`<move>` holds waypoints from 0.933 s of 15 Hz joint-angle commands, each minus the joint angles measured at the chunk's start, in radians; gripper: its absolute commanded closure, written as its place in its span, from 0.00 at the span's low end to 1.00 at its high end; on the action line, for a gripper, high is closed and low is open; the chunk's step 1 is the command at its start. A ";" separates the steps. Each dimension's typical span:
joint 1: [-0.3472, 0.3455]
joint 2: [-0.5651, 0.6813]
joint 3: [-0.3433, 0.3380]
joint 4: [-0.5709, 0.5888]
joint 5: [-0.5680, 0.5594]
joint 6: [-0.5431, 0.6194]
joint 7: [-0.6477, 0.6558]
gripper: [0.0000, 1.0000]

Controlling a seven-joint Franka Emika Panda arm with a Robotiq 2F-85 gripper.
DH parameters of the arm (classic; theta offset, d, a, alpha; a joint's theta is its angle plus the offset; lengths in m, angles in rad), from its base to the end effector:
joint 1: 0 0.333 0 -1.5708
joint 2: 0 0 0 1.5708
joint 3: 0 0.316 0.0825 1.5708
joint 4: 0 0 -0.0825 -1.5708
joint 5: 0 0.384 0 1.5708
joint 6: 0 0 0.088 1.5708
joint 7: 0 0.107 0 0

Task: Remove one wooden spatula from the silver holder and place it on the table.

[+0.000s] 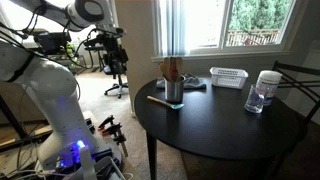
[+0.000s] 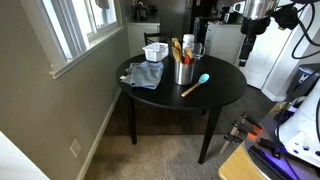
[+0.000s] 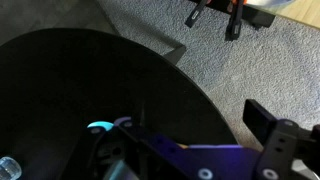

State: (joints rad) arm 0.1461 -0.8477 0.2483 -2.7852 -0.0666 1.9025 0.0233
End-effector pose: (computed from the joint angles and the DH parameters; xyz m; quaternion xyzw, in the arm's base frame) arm 0.2734 0.1019 0.4282 0.9803 0.1520 -0.0052 0.1261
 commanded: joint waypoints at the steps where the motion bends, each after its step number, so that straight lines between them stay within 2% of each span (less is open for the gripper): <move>1: 0.020 0.005 -0.018 -0.002 -0.014 -0.003 0.014 0.00; 8: 0.020 0.008 -0.018 -0.004 -0.014 -0.003 0.014 0.00; 11: -0.028 0.085 -0.006 -0.002 -0.043 0.107 0.064 0.00; 14: -0.105 0.135 0.001 -0.001 -0.107 0.309 0.162 0.00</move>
State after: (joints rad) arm 0.1074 -0.7830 0.2457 -2.7893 -0.1048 2.0545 0.0947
